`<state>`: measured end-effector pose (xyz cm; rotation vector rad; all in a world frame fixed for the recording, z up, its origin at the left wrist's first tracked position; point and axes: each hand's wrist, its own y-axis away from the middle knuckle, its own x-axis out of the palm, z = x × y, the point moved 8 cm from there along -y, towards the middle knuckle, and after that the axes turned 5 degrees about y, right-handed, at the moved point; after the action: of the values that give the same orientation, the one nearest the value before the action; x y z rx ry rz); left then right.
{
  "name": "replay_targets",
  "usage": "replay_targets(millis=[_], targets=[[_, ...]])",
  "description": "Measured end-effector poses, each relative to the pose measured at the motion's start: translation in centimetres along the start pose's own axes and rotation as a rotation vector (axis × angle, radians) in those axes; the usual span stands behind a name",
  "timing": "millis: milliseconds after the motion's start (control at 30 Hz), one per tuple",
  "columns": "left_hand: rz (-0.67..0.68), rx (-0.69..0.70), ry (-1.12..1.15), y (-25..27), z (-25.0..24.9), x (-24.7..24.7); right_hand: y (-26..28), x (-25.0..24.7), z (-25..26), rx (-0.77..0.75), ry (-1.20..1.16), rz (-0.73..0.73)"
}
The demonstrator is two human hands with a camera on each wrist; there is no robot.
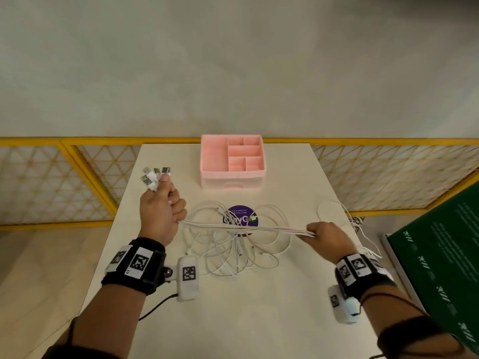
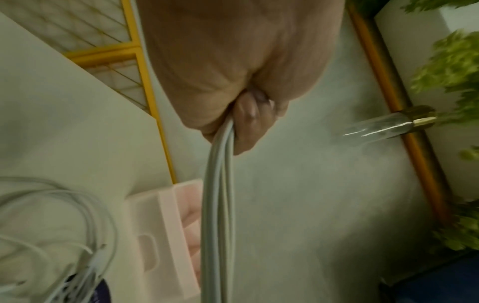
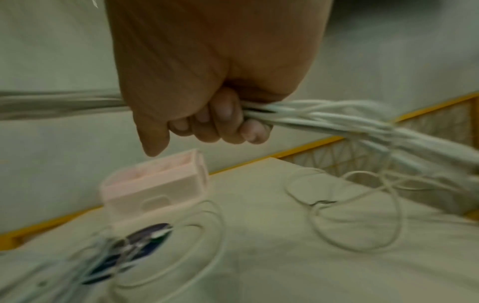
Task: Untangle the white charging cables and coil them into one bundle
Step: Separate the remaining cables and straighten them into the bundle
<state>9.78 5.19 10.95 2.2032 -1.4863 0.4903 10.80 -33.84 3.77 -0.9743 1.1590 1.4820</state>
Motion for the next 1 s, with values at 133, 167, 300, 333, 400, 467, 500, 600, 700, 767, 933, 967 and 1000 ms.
replay_targets(millis=[133, 167, 300, 333, 400, 467, 500, 600, 700, 767, 933, 967, 1000], targets=[[-0.041, -0.016, -0.049, -0.7, 1.5, -2.0, 0.6, -0.7, -6.7, 0.129, 0.07, 0.05], [-0.057, -0.024, -0.053, -0.9, 1.8, -2.6, 0.8, -1.2, -8.1, 0.162, 0.081, 0.052], [-0.11, -0.078, -0.058, -1.0, 3.2, -4.0, 1.9, -4.6, -12.7, 0.31, 0.125, -0.037], [-0.121, -0.092, -0.058, -1.0, 3.6, -4.2, 2.1, -6.0, -13.5, 0.357, 0.114, -0.098], [-0.133, -0.119, -0.047, -0.6, 4.4, -4.1, 2.8, -9.1, -14.9, 0.44, 0.094, -0.269], [-0.131, -0.133, -0.044, -0.3, 5.1, -3.8, 3.7, -11.6, -15.7, 0.512, 0.073, -0.446], [-0.131, -0.135, -0.048, -0.2, 5.3, -3.6, 4.1, -12.2, -15.7, 0.534, 0.055, -0.497], [-0.13, -0.122, -0.061, -0.2, 5.4, -3.5, 4.0, -9.7, -15.6, 0.551, 0.055, -0.378], [-0.132, -0.113, -0.033, -0.5, 4.8, -3.9, 4.6, -3.4, -16.8, 0.58, 0.128, -0.091], [-0.137, -0.103, -0.017, -0.5, 4.4, -4.1, 5.2, 0.3, -17.7, 0.594, 0.15, 0.01], [-0.14, -0.094, -0.016, 0.0, 3.7, -3.5, 5.4, 6.2, -16.5, 0.533, 0.208, 0.319], [-0.14, -0.103, -0.004, 0.1, 3.7, -3.3, 5.0, 6.9, -15.7, 0.511, 0.205, 0.383], [-0.138, -0.112, 0.012, 0.2, 3.6, -3.2, 4.6, 7.3, -14.6, 0.485, 0.196, 0.449]])
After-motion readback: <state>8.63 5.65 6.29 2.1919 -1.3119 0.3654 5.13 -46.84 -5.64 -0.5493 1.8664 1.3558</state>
